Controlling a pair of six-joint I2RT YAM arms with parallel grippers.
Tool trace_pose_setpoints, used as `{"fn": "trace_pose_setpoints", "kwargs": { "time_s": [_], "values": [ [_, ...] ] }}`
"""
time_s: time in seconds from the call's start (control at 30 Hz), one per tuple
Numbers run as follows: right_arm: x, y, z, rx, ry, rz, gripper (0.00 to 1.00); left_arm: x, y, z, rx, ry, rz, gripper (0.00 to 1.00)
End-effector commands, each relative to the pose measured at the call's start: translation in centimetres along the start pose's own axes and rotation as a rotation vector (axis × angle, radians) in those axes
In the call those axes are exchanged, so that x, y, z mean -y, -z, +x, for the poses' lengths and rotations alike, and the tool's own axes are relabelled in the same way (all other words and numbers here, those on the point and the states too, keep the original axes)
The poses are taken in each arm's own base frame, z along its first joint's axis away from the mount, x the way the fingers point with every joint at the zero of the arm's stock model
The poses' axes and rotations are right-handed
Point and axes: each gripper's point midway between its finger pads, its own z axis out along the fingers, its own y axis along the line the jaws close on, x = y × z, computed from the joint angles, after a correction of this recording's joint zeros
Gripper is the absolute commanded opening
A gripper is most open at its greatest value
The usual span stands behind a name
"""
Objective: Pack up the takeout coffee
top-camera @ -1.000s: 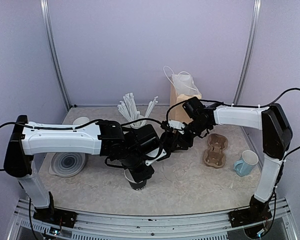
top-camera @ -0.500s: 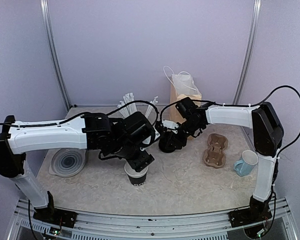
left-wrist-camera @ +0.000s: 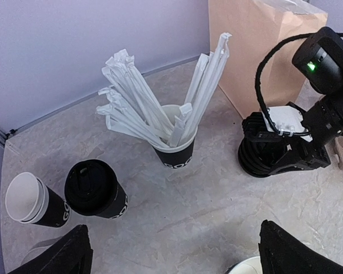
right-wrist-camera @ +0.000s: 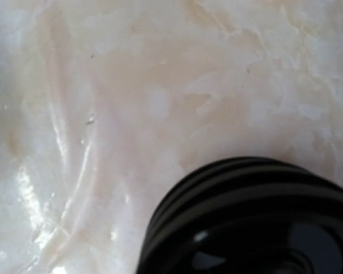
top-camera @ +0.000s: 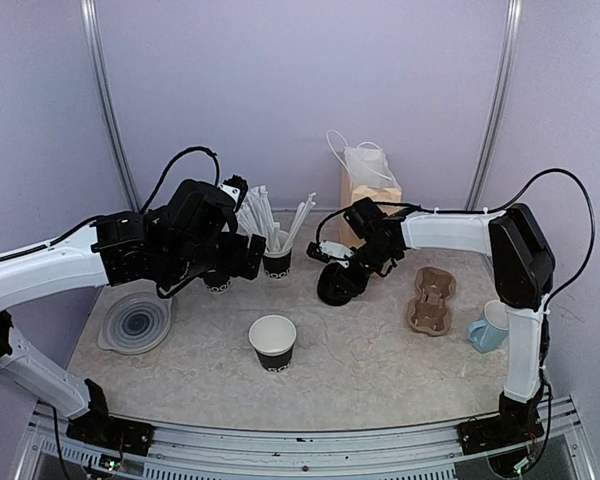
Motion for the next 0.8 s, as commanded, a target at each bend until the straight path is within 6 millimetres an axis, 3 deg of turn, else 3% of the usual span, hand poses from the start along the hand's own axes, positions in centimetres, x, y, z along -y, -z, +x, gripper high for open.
{"fn": "trace_pose_setpoints", "kwargs": {
  "time_s": [0.0, 0.43, 0.77],
  "values": [
    [-0.2, -0.6, -0.2, -0.014, -0.030, -0.007, 0.38, 1.0, -0.7, 0.8, -0.013, -0.008, 0.006, 0.99],
    [-0.7, 0.8, -1.1, 0.012, -0.039, -0.014, 0.12, 1.2, -1.2, 1.2, -0.033, -0.041, -0.009, 0.98],
    [-1.4, 3.4, -2.0, 0.062, -0.027, -0.009, 0.01, 1.7, -1.7, 1.7, -0.040, -0.055, 0.008, 0.97]
  ]
}}
